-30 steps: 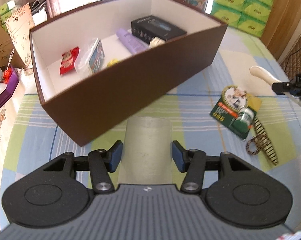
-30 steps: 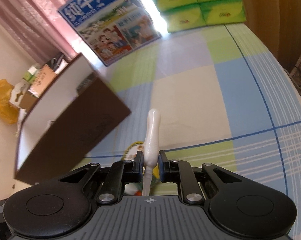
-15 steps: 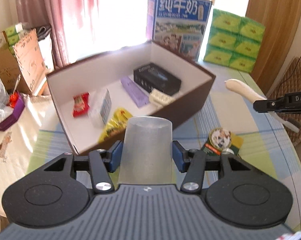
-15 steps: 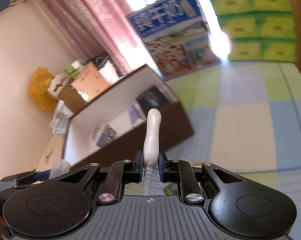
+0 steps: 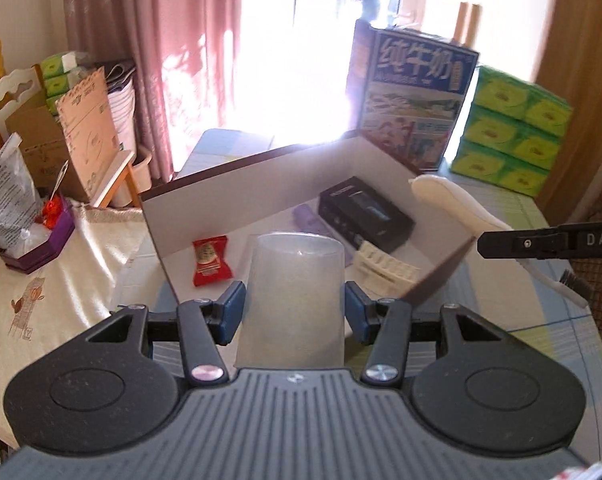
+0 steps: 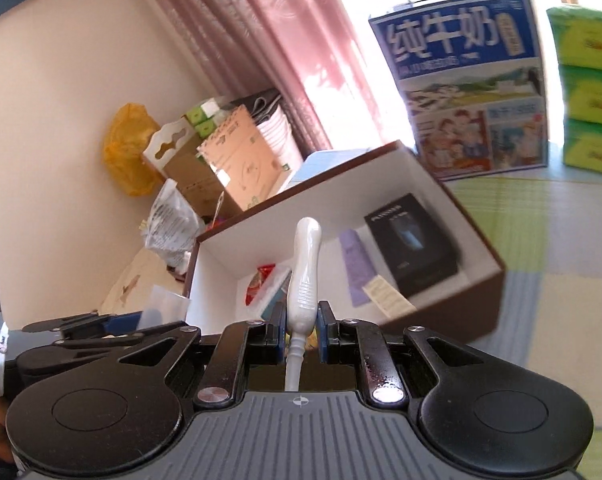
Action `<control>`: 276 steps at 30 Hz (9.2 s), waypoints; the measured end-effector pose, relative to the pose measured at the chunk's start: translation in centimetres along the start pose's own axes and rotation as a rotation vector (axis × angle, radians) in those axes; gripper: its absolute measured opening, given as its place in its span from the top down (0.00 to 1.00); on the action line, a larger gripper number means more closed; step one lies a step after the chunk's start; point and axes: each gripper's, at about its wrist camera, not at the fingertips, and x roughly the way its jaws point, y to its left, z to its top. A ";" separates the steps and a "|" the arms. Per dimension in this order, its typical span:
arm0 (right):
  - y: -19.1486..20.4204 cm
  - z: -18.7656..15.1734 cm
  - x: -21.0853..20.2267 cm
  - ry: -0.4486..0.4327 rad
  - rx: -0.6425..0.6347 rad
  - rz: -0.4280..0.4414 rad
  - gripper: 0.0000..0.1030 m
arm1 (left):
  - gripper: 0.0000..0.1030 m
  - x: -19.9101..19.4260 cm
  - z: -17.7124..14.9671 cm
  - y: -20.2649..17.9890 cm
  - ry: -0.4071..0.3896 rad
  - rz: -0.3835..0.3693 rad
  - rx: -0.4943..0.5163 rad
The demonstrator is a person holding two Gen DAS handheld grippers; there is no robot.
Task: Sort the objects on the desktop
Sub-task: 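Carry the clear cup with the left gripper while the right grasps the white toothbrush, then lower the clear cup into the brown box and open the left gripper while the right releases the toothbrush, then withdraw both grippers from the brown box toward the remaining items, then grasp the green lip salve card with the left gripper while the right grasps the leopard hair clip, then carry the lip salve card and hair clip with both grippers over the brown box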
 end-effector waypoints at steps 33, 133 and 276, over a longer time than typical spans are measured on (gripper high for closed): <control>-1.2 2.1 15.0 0.217 -0.133 -0.139 0.88 | 0.48 14.4 1.4 1.9 0.287 0.034 0.059; 2.9 -8.3 -6.4 0.007 -0.273 -0.223 0.02 | 0.10 -7.6 -5.0 -6.1 0.012 0.079 0.021; -5.2 -17.9 -8.3 0.129 -0.093 -0.336 0.62 | 0.74 0.2 -11.3 -11.1 0.166 -0.150 0.182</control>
